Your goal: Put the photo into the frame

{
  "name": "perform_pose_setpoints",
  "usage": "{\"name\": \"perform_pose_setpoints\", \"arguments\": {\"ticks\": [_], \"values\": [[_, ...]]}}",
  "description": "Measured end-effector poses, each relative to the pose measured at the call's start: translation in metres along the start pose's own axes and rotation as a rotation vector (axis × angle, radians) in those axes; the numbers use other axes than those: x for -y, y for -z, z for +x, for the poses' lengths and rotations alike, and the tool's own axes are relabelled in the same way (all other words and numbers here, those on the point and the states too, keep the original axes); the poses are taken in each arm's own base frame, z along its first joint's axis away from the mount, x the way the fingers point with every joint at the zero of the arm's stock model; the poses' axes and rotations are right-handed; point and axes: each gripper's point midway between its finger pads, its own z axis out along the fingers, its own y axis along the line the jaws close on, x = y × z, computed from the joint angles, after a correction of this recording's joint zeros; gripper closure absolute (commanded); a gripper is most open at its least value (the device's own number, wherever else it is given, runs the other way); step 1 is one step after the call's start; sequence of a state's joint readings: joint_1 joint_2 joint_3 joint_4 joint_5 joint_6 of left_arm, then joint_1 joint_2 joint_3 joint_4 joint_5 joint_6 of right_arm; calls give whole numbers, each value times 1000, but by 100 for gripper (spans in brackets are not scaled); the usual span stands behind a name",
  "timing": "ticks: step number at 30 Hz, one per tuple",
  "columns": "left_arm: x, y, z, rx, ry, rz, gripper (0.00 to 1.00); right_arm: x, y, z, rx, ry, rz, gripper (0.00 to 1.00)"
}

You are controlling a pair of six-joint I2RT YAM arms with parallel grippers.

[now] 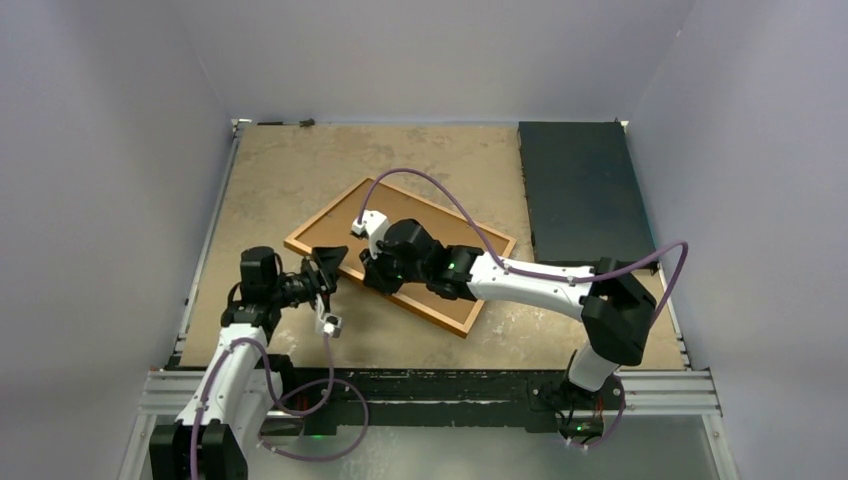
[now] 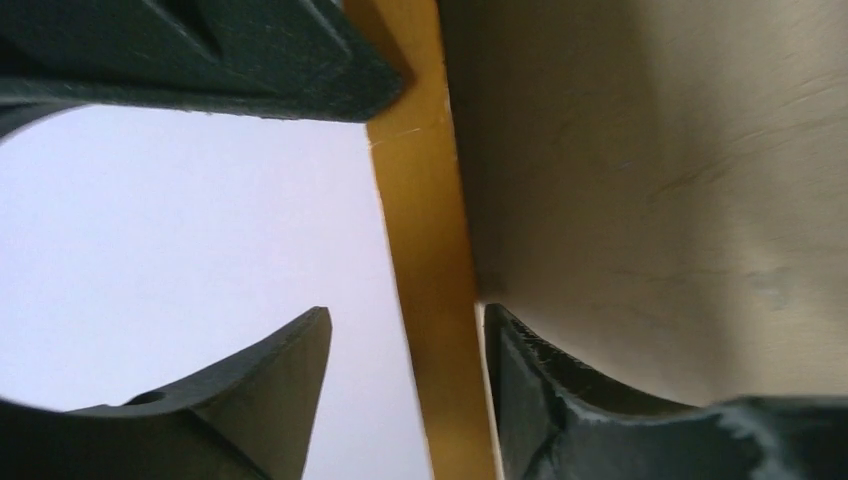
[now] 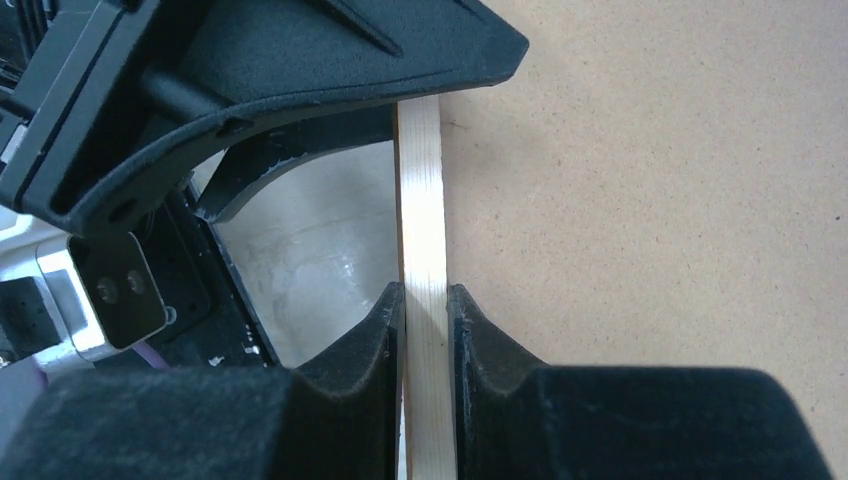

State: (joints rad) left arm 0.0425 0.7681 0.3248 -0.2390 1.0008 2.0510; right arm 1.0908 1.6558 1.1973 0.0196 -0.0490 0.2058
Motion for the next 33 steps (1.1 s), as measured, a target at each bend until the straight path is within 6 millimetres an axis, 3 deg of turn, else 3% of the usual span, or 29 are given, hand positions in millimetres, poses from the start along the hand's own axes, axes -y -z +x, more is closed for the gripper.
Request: {"name": "perform_pose_setpoints", "arguments": {"ticks": [6, 9, 11, 12, 14, 17, 19, 24, 29, 33], "values": [[-10, 1, 8, -53, -71, -3, 75, 1, 2, -12, 19, -2, 3, 100], [-10, 2, 9, -64, -67, -1, 84, 0, 3, -16, 22, -2, 5, 74], [-12, 2, 8, -64, -77, -3, 85, 1, 4, -14, 12, -1, 10, 44], [-11, 2, 8, -64, -75, -2, 86, 2, 4, -15, 14, 3, 15, 33], [-6, 2, 6, -60, -54, 12, 87, 3, 5, -22, 30, 18, 26, 21], [1, 2, 2, -46, -10, 40, 88, 6, 13, -31, 56, 76, 39, 14], [0, 3, 1, -39, 7, 53, 88, 8, 23, -40, 76, 127, 55, 4], [-22, 9, 7, -49, 17, 67, 90, 8, 53, -58, 107, 297, 77, 1], [-41, 15, 13, -64, 25, 83, 90, 0, 68, -56, 87, 443, 85, 1], [-41, 18, 11, -61, 52, 105, 91, -10, 69, -42, 36, 533, 68, 2]]}}
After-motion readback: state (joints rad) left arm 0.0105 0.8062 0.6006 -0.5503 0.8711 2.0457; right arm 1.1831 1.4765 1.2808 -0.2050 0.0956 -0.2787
